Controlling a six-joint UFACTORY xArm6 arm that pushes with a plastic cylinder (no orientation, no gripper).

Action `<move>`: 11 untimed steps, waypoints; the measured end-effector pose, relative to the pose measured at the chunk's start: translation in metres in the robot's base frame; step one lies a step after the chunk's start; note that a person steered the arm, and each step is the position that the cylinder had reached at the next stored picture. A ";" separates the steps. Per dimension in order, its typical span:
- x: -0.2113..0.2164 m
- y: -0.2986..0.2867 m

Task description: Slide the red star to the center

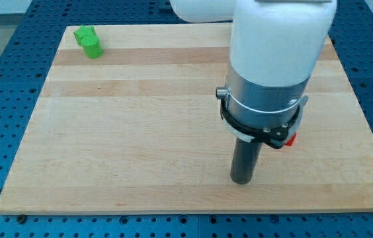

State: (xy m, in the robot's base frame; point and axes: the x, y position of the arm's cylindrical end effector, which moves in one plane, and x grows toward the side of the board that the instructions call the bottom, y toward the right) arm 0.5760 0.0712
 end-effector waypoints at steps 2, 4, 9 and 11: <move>0.000 0.169; -0.023 0.202; -0.049 0.137; -0.081 0.102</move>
State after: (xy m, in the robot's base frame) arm 0.4948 0.1727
